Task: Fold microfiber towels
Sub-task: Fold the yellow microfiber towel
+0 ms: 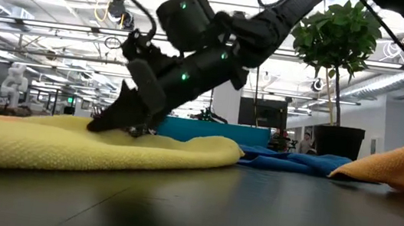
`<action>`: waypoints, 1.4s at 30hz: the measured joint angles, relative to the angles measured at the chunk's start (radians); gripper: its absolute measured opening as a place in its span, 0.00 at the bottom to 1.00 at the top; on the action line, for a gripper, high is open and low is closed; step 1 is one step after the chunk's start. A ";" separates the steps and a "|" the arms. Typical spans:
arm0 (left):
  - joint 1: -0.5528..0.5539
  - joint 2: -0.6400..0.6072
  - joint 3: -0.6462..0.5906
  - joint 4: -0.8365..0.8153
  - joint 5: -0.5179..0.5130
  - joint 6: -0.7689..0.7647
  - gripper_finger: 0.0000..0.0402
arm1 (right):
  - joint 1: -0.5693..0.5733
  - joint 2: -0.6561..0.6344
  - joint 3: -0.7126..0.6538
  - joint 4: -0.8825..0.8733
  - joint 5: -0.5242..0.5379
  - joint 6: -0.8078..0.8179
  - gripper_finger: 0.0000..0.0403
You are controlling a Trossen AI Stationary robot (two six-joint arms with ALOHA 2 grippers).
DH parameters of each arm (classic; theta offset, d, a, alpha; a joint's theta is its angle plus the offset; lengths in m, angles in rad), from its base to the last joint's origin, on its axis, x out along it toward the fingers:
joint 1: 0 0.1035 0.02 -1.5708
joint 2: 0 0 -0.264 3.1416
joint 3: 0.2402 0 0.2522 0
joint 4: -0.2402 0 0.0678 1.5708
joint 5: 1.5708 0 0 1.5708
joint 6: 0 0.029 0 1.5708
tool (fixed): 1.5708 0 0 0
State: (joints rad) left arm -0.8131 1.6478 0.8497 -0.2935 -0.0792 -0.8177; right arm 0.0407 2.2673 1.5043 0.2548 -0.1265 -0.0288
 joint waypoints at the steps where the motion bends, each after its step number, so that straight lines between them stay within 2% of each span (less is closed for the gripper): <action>1: 0.000 0.000 0.000 0.000 0.000 0.000 0.01 | 0.005 -0.014 0.000 -0.021 0.018 -0.001 0.02; 9: 0.001 0.000 0.000 -0.050 -0.030 0.021 0.01 | 0.085 -0.216 -0.010 -0.219 0.246 -0.102 0.00; 16: 0.044 -0.049 0.056 -0.247 -0.085 0.023 0.01 | 0.175 -0.521 -0.149 -0.274 0.418 -0.149 0.00; 20: 0.059 -0.104 0.159 -0.450 -0.200 0.059 0.01 | 0.213 -0.707 -0.278 -0.273 0.505 -0.113 0.00; 25: 0.079 -0.168 0.330 -0.704 -0.405 0.093 0.01 | 0.255 -0.895 -0.444 -0.253 0.625 -0.077 0.00; 32: 0.143 -0.179 0.575 -1.089 -0.643 0.147 0.00 | 0.276 -1.091 -0.600 0.050 0.782 -0.174 0.00; 36: 0.223 -0.179 0.661 -1.283 -0.751 0.125 0.00 | 0.259 -1.162 -0.623 0.203 0.788 -0.266 0.00; 42: 0.338 -0.205 0.668 -1.283 -0.877 0.181 0.00 | 0.231 -1.184 -0.625 0.132 0.787 -0.274 0.00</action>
State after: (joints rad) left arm -0.4750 1.4429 1.5178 -1.5761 -0.9562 -0.6365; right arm 0.2715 1.0831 0.8791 0.3863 0.6608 -0.3027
